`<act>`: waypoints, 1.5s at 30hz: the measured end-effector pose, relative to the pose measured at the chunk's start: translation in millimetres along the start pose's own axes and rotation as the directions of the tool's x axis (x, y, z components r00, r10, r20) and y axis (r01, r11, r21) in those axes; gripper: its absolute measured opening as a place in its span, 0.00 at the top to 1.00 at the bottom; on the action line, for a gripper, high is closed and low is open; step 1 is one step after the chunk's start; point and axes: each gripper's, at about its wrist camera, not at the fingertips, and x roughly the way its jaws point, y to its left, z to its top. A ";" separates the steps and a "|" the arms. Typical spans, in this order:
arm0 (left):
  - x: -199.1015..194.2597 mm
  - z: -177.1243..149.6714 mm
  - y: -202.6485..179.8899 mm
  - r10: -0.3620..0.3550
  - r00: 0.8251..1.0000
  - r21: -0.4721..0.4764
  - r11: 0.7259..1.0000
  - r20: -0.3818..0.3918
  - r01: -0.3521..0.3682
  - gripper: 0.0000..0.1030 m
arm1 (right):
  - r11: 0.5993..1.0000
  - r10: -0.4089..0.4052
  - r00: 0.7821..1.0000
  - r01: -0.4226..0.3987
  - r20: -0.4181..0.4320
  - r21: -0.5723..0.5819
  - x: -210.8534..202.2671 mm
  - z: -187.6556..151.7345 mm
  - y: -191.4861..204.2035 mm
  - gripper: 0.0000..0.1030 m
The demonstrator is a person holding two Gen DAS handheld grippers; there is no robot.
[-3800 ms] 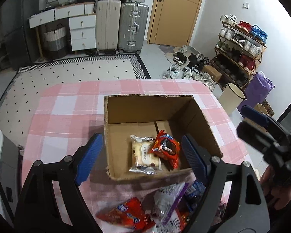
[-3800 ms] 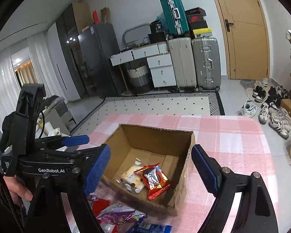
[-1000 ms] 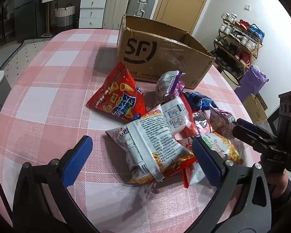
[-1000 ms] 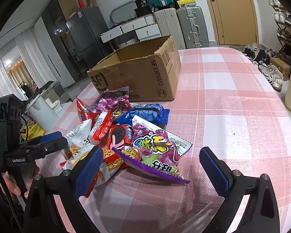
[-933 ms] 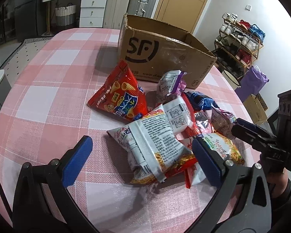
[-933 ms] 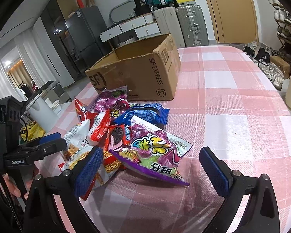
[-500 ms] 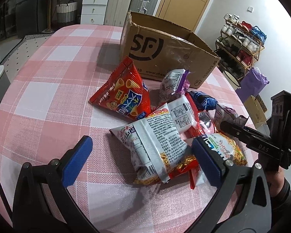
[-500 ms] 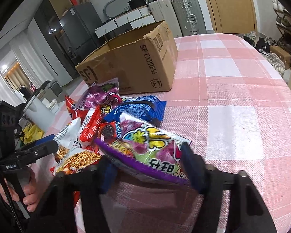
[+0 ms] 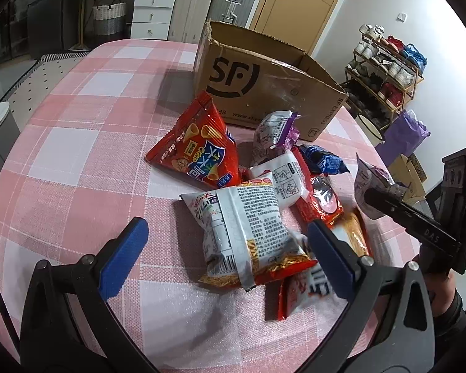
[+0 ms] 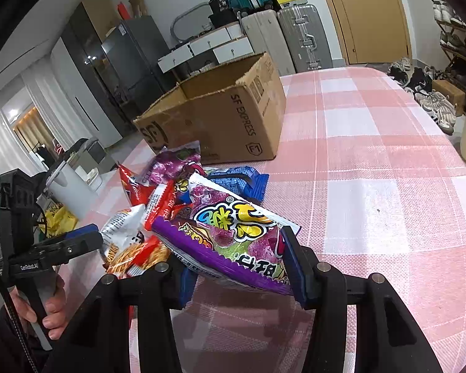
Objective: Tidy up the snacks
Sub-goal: 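Grasp the purple candy bag with the right tool while the left grasps a white noodle bag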
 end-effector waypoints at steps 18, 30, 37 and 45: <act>20.6 4.2 -6.7 0.072 0.996 0.023 0.997 -0.046 -0.071 0.01 | 1.000 0.025 0.999 -0.024 0.041 -0.006 -26.2 -6.6 1.6 0.52; 32.9 8.0 4.5 0.068 0.996 -0.009 0.998 -0.066 -0.069 0.04 | 1.000 0.029 0.999 -0.030 0.034 0.009 -21.6 -7.7 -2.9 0.52; 31.0 5.8 4.8 0.012 0.997 -0.015 1.000 -0.071 -0.013 0.20 | 1.000 0.027 0.999 -0.027 0.037 0.002 -22.4 -8.4 -0.5 0.52; 31.1 2.5 0.6 -0.050 0.992 0.007 0.999 -0.114 0.051 0.58 | 0.999 0.041 0.998 -0.041 0.038 0.009 -24.8 -7.9 1.8 0.52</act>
